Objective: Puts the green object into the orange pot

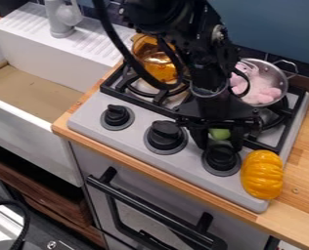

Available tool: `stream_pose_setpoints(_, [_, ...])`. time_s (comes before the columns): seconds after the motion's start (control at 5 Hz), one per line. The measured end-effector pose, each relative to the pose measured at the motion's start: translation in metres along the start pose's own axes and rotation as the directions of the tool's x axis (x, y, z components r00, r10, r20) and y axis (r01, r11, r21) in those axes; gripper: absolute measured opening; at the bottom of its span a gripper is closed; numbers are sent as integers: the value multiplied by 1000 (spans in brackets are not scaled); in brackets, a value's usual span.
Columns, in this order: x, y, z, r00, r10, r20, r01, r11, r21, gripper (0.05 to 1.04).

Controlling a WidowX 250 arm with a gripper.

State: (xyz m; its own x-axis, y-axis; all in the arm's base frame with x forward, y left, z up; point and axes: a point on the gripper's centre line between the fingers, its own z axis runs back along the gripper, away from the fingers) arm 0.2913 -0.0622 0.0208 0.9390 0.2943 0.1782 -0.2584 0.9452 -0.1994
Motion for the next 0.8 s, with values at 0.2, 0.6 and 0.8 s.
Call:
stream_pose_setpoints(0.2, [-3, 4, 8, 1000, -5, -6, 5, 1000, -6, 697])
stream_pose_setpoints(0.6, [-6, 7, 17, 1000, -2, -5, 2, 1000, 1, 697])
stream_pose_setpoints(0.8, [-2, 15, 37, 999, 35, -2, -35, 999, -27, 697])
